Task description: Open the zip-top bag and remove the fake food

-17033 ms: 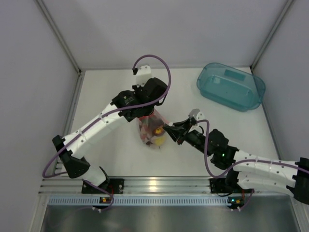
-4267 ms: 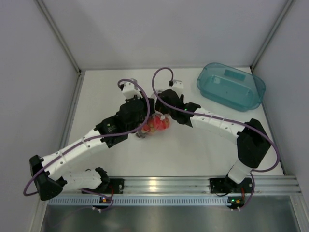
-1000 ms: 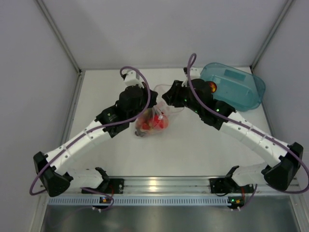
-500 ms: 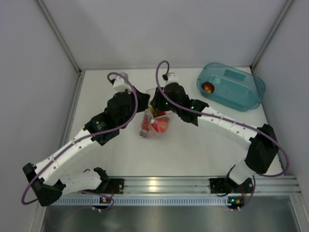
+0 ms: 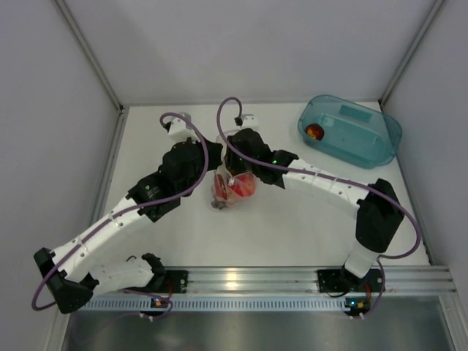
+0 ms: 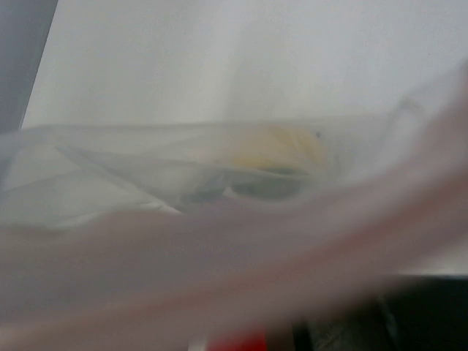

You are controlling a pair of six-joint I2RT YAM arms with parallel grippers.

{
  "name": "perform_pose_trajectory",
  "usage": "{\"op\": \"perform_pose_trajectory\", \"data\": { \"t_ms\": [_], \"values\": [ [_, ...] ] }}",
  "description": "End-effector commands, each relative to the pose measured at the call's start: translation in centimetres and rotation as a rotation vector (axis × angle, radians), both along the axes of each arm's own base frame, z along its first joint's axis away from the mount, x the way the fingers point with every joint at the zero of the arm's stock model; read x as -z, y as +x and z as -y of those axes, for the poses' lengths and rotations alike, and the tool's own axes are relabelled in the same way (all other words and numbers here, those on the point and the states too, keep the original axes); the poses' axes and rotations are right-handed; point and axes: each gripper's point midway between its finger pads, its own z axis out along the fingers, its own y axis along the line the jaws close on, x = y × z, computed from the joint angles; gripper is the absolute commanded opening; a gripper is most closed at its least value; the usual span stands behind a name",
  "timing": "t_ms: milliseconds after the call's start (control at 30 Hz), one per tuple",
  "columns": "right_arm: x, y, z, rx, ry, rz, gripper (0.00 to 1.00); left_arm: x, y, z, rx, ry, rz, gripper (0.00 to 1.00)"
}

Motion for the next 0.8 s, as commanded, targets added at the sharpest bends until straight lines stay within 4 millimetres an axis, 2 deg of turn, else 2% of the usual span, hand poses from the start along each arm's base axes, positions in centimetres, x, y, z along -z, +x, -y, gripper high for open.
{"op": "perform_pose_trajectory", "data": {
  "t_ms": [0, 100, 267, 333, 400, 467, 667, 700, 767],
  "values": [
    [-0.4, 0.3, -0.8, 0.014, 0.006, 0.016, 0.36, -0.8, 0.6, 0.0, -0.020, -0.021, 0.032, 0.00],
    [0.7, 0.7, -0.9, 0.031, -0.008, 0.016, 0.34, -0.4, 0.6, 0.4, -0.007, -0.023, 0.021, 0.00],
    [1.0, 1.7, -1.2, 0.050, 0.005, 0.039, 0.29, -0.2, 0.5, 0.6, 0.005, -0.021, 0.016, 0.00],
    [0.9, 2.1, -1.5, 0.045, 0.016, 0.058, 0.21, -0.3, 0.5, 0.6, 0.006, -0.021, 0.019, 0.00],
    [0.6, 2.2, -1.6, 0.038, 0.016, 0.071, 0.04, 0.0, 0.6, 0.4, 0.000, -0.011, 0.017, 0.00],
    [0.3, 2.0, -1.5, 0.038, 0.018, 0.076, 0.01, -0.1, 0.7, 0.2, -0.014, -0.002, 0.022, 0.00],
    [-2.5, 0.8, -0.2, 0.035, 0.053, 0.136, 0.00, 0.4, 1.2, 0.1, -0.032, 0.018, 0.017, 0.00],
    [-4.2, 0.1, 0.5, 0.021, 0.060, 0.187, 0.00, 0.7, 1.4, 0.1, -0.035, 0.024, 0.011, 0.00],
    [-4.7, -0.2, 0.5, 0.013, 0.064, 0.201, 0.00, 0.8, 1.5, 0.1, -0.040, 0.027, 0.009, 0.00]
  ]
}}
